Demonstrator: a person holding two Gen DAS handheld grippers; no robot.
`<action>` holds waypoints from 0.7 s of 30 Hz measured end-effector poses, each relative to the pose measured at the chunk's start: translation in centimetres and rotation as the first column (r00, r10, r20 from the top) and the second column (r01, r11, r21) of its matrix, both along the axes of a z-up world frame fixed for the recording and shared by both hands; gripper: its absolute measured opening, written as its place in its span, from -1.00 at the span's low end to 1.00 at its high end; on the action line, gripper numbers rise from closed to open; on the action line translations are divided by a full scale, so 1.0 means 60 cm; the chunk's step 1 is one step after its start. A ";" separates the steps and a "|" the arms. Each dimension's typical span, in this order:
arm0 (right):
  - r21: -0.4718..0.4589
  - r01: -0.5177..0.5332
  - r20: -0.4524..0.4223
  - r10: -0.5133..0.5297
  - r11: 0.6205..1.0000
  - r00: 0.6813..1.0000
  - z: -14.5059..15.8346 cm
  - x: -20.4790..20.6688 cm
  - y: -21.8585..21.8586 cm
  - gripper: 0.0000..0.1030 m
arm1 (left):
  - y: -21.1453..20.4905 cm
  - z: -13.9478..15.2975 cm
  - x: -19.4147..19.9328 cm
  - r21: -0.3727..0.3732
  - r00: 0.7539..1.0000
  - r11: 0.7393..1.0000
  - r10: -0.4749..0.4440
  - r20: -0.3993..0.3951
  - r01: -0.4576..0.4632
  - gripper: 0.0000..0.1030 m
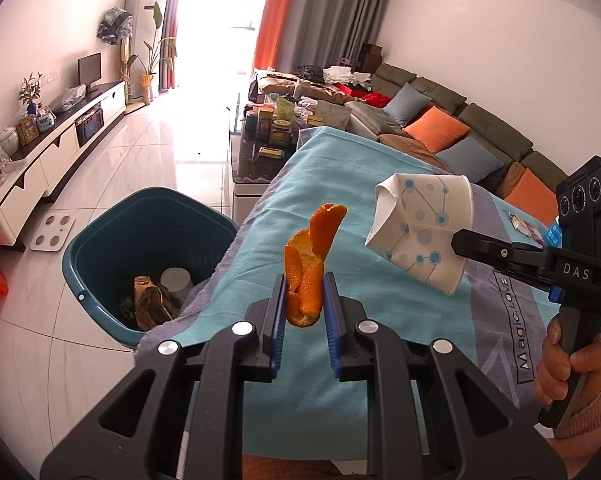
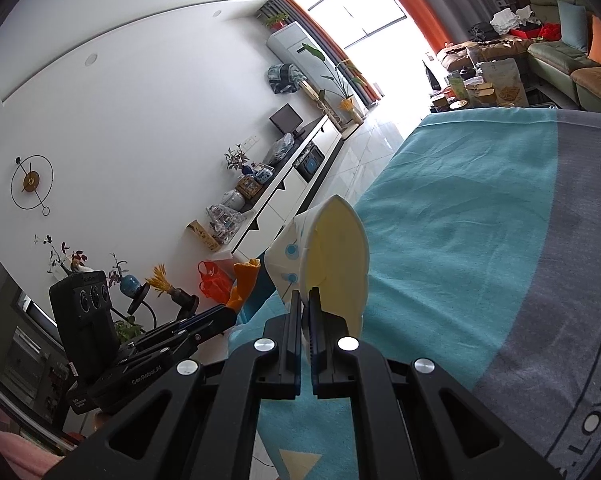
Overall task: Collect trash
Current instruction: 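Carry the paper cup and orange peel from the bed toward the teal bin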
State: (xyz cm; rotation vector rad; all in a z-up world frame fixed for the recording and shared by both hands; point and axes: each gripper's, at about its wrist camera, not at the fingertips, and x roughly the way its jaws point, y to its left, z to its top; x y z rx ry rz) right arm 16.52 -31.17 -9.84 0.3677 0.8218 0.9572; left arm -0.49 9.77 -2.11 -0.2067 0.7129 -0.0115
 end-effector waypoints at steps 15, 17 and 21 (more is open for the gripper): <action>0.000 -0.032 -0.008 0.032 0.999 0.999 -0.003 0.002 0.019 -0.95 | 0.028 0.002 -0.004 0.005 0.999 0.999 0.046 0.005 -0.046 -0.65; 0.000 -0.038 -0.010 0.038 0.999 0.999 -0.003 0.003 0.021 -0.95 | 0.032 0.001 -0.005 0.005 0.999 0.999 0.053 0.005 -0.053 -0.65; -0.003 -0.048 -0.008 0.048 0.999 0.999 -0.001 0.004 0.028 -0.95 | 0.036 0.004 -0.007 0.006 0.998 0.998 0.063 0.006 -0.064 -0.65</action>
